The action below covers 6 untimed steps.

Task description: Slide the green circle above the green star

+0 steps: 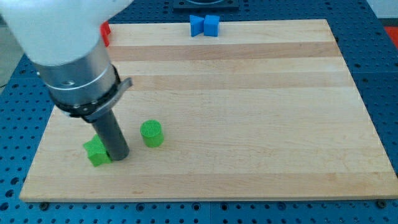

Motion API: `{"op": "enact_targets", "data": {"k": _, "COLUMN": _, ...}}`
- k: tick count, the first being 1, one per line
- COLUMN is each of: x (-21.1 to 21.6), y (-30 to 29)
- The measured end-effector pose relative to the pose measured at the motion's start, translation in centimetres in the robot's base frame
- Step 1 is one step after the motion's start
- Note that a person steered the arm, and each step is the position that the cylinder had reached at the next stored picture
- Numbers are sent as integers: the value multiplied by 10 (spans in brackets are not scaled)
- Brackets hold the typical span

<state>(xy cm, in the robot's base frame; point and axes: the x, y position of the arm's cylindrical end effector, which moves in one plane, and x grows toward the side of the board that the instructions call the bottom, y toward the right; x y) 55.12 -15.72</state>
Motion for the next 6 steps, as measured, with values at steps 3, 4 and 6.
{"op": "enact_targets", "data": {"k": 3, "x": -19, "y": 140}}
{"op": "enact_targets", "data": {"k": 4, "x": -36, "y": 115}}
{"op": "enact_targets", "data": {"k": 6, "x": -33, "y": -4}}
